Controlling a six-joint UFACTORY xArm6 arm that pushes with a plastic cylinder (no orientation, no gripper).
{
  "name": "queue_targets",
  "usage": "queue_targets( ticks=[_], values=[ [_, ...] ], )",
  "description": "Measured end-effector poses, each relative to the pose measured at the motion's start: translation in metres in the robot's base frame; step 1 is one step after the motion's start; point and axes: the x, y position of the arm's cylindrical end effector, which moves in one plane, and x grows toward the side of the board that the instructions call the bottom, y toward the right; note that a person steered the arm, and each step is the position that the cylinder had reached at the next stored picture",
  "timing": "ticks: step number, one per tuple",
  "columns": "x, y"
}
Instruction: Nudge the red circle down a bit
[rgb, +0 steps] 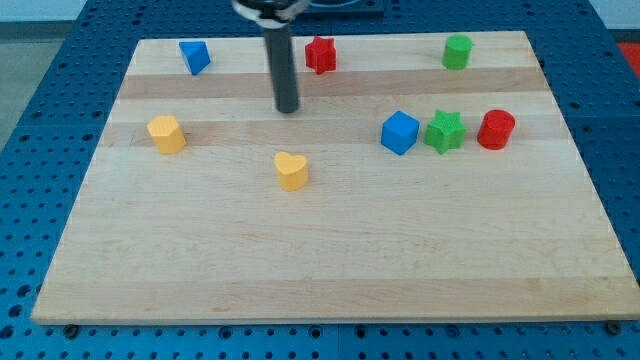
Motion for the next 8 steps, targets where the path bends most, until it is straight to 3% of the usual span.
queue_targets(
  ticks=[2,5,8],
  values=[
    [-0.001,0.045],
    [-0.005,0.218],
    [0.020,0.232]
  ],
)
